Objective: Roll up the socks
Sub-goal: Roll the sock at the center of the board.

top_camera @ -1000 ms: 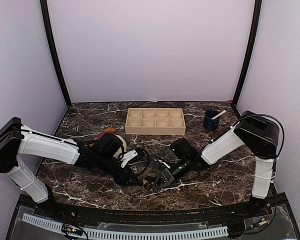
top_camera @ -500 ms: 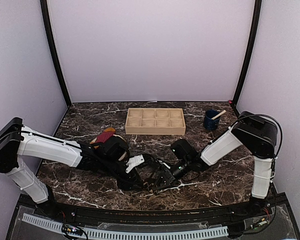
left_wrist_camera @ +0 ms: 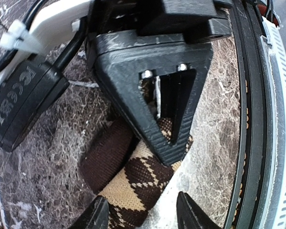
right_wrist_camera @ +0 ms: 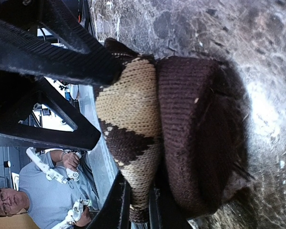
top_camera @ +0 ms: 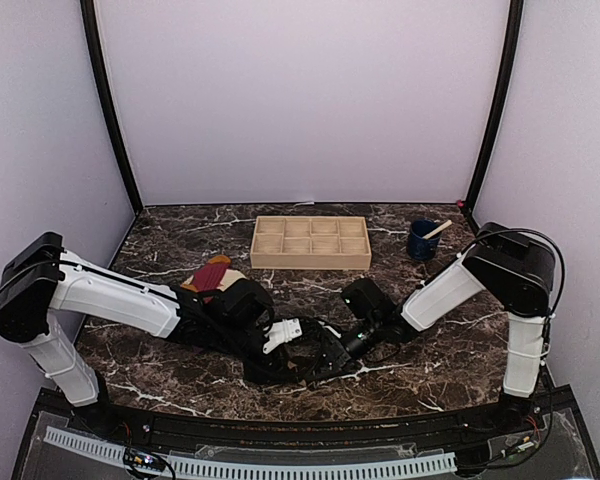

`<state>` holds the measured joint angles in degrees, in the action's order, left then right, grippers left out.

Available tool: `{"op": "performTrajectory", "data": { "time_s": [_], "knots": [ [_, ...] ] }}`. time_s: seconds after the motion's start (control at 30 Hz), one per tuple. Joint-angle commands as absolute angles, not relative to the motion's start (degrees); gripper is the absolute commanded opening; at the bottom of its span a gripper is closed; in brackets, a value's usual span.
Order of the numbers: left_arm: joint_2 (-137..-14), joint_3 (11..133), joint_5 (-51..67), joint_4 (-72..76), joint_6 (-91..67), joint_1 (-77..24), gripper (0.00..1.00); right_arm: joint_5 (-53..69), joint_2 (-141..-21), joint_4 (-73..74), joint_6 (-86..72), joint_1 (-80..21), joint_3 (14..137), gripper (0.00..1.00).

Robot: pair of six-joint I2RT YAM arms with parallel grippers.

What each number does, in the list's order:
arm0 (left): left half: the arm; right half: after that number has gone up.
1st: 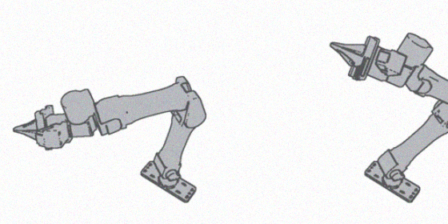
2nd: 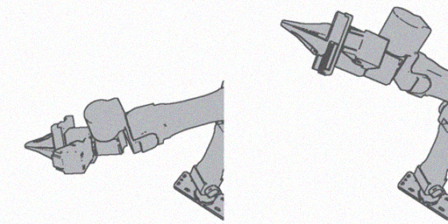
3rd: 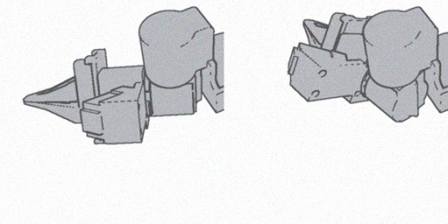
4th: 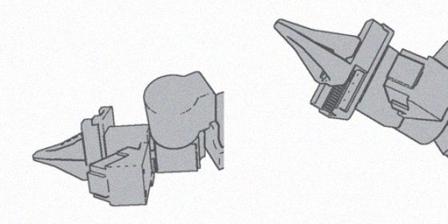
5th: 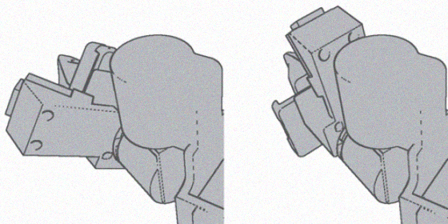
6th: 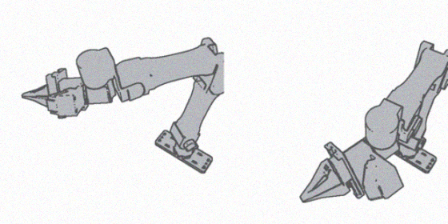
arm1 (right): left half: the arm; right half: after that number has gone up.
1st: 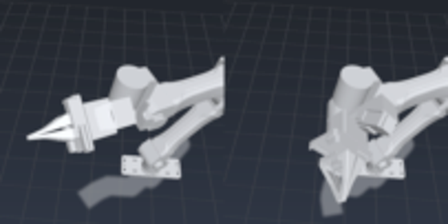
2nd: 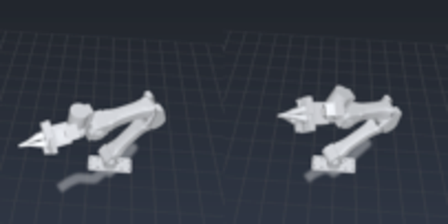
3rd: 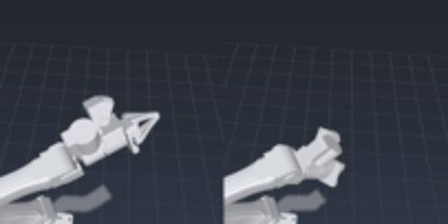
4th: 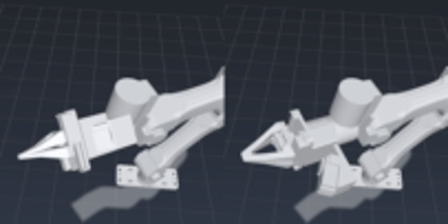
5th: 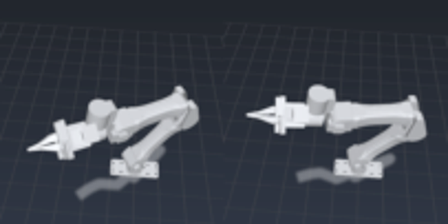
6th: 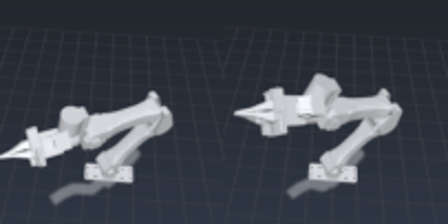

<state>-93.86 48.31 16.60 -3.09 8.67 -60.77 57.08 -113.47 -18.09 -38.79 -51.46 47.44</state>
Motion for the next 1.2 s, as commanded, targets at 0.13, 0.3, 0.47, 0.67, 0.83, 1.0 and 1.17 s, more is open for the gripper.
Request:
{"op": "performTrajectory", "data": {
  "time_s": [0.13, 0.3, 0.47, 0.67, 0.83, 1.0, 1.17],
  "knots": [
    [-94.78, 50.13, 15.7, -3.71, 13.23, -61.91, 0.47, 57.96, -114.97, -14.81, -36.39, -51.15, 48.49, 0.0],
    [-96.51, 51.5, 17.06, -5.74, 14.58, -62.13, 0.29, 58.27, -115.07, -14.65, -36.13, -51.1, 48.59, 0.0],
    [-98.62, 52.94, 17.75, -7.59, 15.44, -62.39, 0.21, 58.53, -114.88, -14.67, -36.11, -50.85, 48.37, 0.0],
    [-100.38, 53.32, 18.98, -8.42, 15.84, -62.4, 0.18, 58.8, -114.74, -13.78, -35.48, -50.37, 48.38, 0.0],
    [-101.74, 54.24, 20.89, -10.13, 16.07, -62.4, 0.0, 58.88, -115.05, -13.38, -35.16, -50.01, 48.42, 0.0],
    [-104.2, 56.31, 22.5, -13.01, 16.07, -62.4, 0.0, 57.48, -115.07, -10.43, -32.91, -49.86, 49.53, 0.0],
    [-105.7, 57.31, 23.04, -14.15, 15.4, -62.18, 0.0, 54.38, -113.79, -7.53, -30.99, -49.75, 49.65, 0.05]
  ]
}}
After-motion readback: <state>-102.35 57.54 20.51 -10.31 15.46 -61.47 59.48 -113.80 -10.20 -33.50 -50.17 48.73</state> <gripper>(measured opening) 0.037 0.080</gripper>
